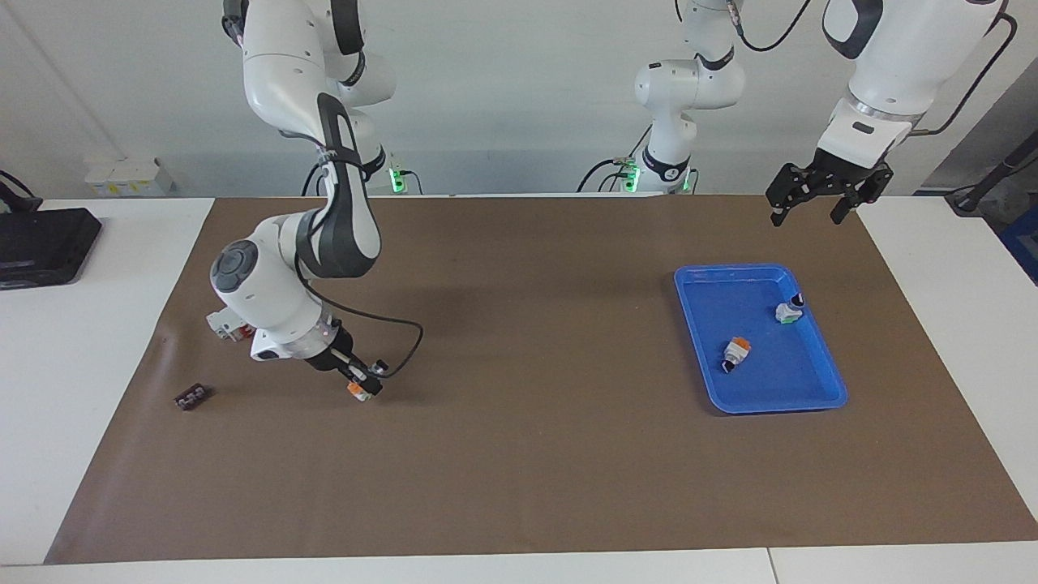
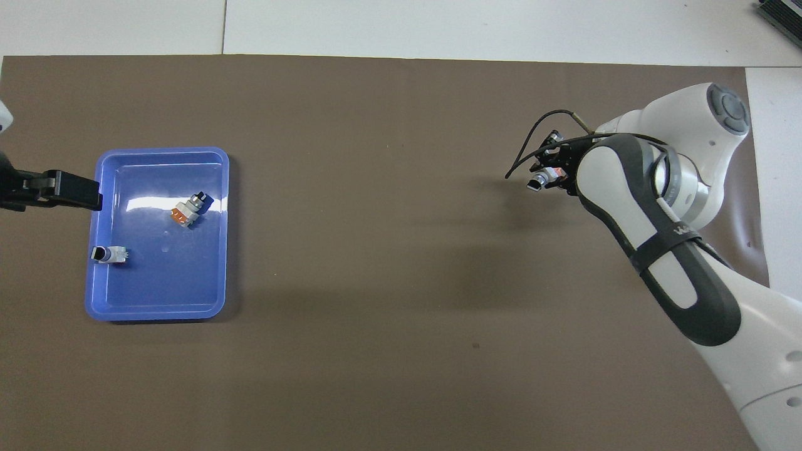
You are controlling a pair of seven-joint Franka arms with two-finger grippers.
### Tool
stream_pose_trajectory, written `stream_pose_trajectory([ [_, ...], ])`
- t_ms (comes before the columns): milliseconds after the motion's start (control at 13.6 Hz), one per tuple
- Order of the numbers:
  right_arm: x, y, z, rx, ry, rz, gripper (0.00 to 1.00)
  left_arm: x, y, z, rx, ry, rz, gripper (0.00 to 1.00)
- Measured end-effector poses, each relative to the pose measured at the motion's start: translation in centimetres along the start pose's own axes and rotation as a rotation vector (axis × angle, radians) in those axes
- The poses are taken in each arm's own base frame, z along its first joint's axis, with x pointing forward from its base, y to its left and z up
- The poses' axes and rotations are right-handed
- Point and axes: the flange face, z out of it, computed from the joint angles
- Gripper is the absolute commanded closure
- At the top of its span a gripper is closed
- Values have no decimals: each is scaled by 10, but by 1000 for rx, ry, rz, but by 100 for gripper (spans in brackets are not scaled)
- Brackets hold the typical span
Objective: Turn and place switch with both arms
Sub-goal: 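Lift the switch with the right gripper and carry it toward the tray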
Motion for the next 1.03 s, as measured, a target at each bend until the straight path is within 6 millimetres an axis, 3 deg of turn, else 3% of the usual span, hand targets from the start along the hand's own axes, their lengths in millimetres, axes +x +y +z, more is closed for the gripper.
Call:
stream_pose_trajectory([
  [367, -78, -28, -97, 121, -231, 353, 100, 0, 0, 0, 0, 0, 0, 0],
  [587, -132, -49, -136, 155, -344, 556, 100, 0, 0, 0, 0, 0, 0, 0],
  [807, -168, -77, -149, 208, -400, 805, 100, 0, 0, 0, 0, 0, 0, 0],
  [1027, -211, -114, -139, 297, -391, 896, 100, 0, 0, 0, 0, 0, 0, 0],
])
